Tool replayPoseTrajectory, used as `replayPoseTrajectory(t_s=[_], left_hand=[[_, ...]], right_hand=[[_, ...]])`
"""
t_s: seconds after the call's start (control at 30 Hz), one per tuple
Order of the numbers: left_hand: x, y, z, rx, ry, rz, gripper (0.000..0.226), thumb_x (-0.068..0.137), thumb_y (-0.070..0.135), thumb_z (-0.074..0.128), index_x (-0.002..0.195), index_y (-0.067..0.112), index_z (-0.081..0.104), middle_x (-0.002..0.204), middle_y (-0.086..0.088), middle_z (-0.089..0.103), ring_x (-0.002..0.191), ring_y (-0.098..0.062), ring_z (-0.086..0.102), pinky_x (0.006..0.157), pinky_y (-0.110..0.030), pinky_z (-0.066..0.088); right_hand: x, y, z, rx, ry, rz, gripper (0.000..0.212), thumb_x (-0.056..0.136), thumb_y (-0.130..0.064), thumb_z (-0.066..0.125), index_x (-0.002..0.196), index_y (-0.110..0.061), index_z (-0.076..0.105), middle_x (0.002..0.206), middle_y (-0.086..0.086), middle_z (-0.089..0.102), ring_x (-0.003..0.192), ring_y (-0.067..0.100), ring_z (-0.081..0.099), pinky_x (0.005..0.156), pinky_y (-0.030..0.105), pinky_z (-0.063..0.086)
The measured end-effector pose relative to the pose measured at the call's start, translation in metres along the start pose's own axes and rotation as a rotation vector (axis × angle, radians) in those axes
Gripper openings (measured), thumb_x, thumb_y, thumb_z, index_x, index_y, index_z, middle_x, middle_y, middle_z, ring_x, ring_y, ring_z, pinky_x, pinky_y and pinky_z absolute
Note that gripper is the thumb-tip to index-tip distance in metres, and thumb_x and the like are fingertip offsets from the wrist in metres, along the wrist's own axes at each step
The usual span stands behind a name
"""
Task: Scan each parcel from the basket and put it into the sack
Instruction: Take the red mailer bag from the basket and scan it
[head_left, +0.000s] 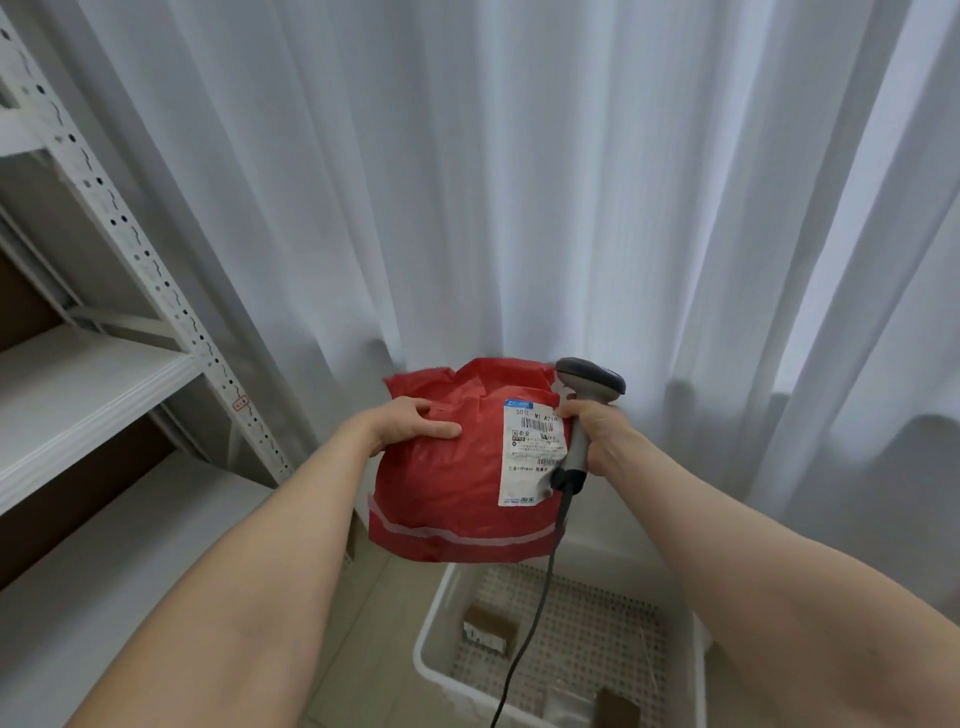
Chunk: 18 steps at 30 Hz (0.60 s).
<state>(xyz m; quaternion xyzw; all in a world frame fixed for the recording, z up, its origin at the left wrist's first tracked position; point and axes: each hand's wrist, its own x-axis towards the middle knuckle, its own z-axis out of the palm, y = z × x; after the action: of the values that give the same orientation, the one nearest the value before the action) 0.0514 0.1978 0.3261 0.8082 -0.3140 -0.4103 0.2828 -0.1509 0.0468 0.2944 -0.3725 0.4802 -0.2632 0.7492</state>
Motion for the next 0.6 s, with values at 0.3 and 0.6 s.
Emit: replayPoseTrajectory(t_s=[0.3,0.6], left_hand=[[-0.002,0.006,0.011,-0.285,0.203,0.059,0.014,0.083,0.008,0.067,0.097,0.008,0.07,0.09,-0.013,0.068,0.073,-0.02,0.063,0.074,-0.026,0.052],[-0.002,0.008,0.004,-0.392,0.285,0.11,0.021,0.079,0.008,0.073,0.094,0.012,0.059,0.091,-0.008,0.064,0.079,-0.02,0.062,0.072,-0.028,0.052]], right_hand=[[-0.012,-0.011,-0.001,-0.016,-0.223,0.019,0.038,0.08,-0.001,0.074,0.115,-0.006,0.059,0.091,0.013,0.073,0.073,0.026,0.072,0.059,0.038,0.058],[-0.012,-0.008,0.01,-0.063,-0.228,0.05,0.039,0.079,0.004,0.071,0.116,-0.001,0.062,0.098,0.017,0.073,0.074,0.028,0.071,0.052,0.037,0.058]])
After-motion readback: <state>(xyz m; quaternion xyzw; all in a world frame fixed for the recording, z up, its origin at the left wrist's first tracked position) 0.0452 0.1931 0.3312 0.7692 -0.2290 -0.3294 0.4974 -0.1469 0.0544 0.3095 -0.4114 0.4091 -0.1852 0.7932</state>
